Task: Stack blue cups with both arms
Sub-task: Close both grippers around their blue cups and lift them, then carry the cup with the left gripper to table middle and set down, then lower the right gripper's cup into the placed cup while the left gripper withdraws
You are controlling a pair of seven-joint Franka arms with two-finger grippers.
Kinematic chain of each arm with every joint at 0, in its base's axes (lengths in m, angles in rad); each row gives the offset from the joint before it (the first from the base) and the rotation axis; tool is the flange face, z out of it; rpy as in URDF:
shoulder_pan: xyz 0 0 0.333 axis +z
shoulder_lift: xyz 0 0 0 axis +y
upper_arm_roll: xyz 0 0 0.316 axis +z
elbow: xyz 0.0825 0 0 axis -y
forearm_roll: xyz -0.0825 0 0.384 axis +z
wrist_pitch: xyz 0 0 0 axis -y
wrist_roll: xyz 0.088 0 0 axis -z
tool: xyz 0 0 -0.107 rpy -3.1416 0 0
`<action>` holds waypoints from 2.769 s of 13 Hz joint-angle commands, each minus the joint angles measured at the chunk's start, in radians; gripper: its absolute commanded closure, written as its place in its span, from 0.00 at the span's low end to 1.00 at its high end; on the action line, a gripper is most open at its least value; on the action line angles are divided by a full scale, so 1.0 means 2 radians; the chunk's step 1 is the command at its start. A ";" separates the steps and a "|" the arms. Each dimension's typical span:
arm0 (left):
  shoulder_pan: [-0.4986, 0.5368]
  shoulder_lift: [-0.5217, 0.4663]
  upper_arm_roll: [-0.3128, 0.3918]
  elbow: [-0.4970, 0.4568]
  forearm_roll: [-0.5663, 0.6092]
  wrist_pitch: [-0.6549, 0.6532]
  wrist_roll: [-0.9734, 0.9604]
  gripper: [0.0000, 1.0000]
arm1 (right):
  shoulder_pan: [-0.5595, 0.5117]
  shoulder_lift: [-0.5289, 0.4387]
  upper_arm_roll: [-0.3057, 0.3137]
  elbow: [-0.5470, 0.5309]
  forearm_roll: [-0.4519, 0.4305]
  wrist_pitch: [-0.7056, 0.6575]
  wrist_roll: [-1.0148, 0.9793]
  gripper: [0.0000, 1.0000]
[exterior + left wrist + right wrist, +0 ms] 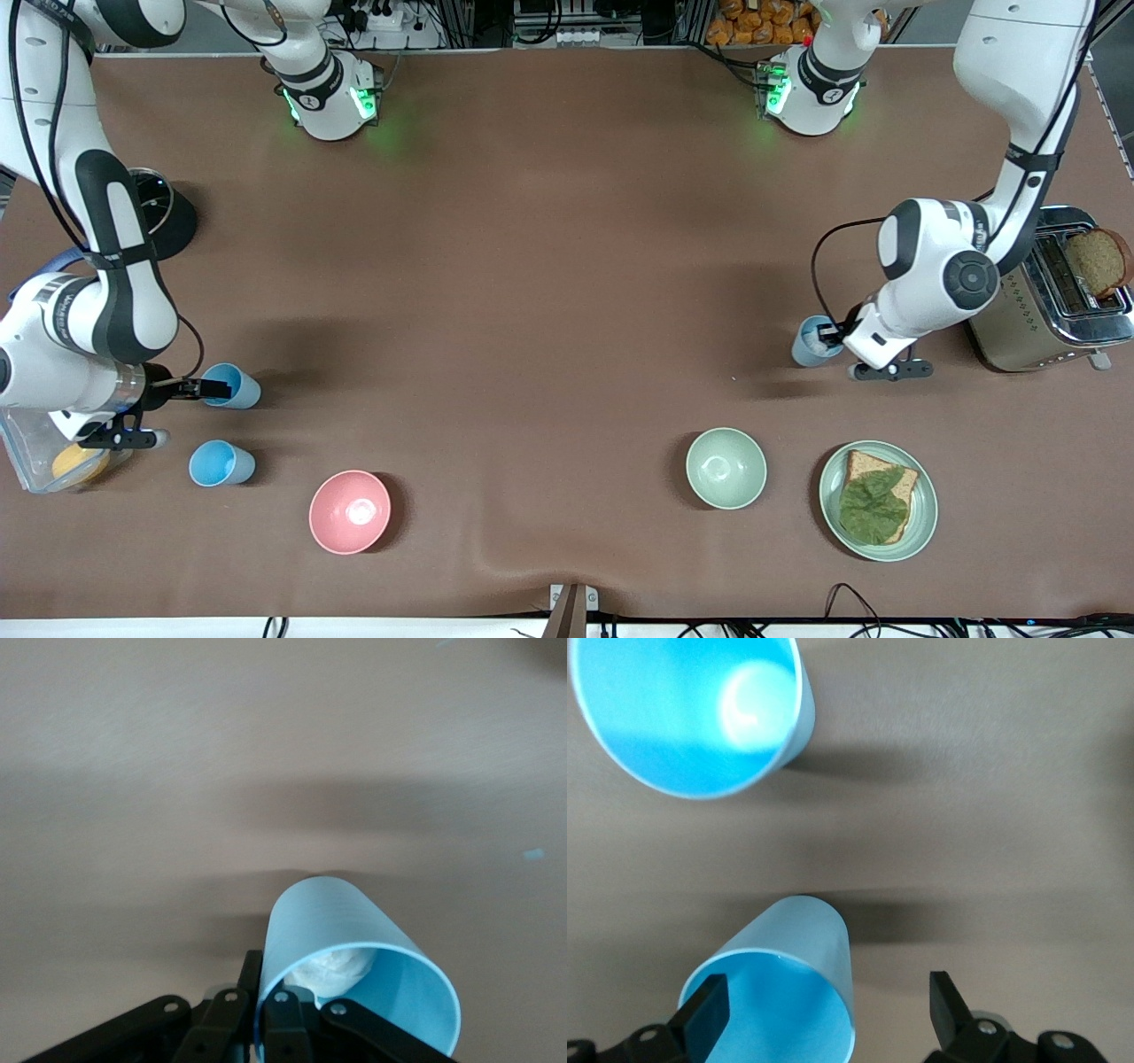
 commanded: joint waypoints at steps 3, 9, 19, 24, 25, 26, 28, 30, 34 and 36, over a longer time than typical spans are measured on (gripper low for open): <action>-0.019 0.004 -0.097 0.057 -0.012 -0.004 -0.134 1.00 | -0.010 0.016 0.007 0.001 0.005 0.000 -0.006 0.00; -0.200 0.094 -0.095 0.162 0.001 -0.003 -0.366 1.00 | -0.010 0.019 0.009 -0.010 0.008 -0.003 -0.006 1.00; -0.322 0.170 -0.050 0.231 0.023 -0.002 -0.482 0.91 | -0.002 -0.020 0.011 0.005 0.008 -0.066 -0.041 1.00; -0.322 0.137 -0.047 0.231 0.025 -0.018 -0.514 0.00 | 0.002 -0.065 0.034 0.006 0.008 -0.108 -0.032 1.00; -0.319 0.119 -0.047 0.231 0.025 -0.037 -0.514 0.00 | 0.010 -0.073 0.035 0.007 0.008 -0.120 -0.025 1.00; -0.316 0.103 -0.047 0.231 0.025 -0.055 -0.514 0.00 | 0.023 -0.082 0.035 0.010 0.008 -0.138 -0.013 1.00; -0.303 0.062 -0.044 0.231 0.026 -0.097 -0.514 0.00 | 0.062 -0.102 0.036 0.013 0.009 -0.161 0.038 1.00; -0.283 0.019 -0.039 0.231 0.034 -0.129 -0.508 0.00 | 0.108 -0.116 0.036 0.012 0.027 -0.172 0.110 1.00; -0.209 -0.057 -0.039 0.231 0.057 -0.210 -0.481 0.00 | 0.182 -0.126 0.036 0.012 0.080 -0.172 0.224 1.00; -0.154 -0.090 -0.041 0.229 0.057 -0.253 -0.424 0.00 | 0.231 -0.125 0.035 0.012 0.081 -0.166 0.302 1.00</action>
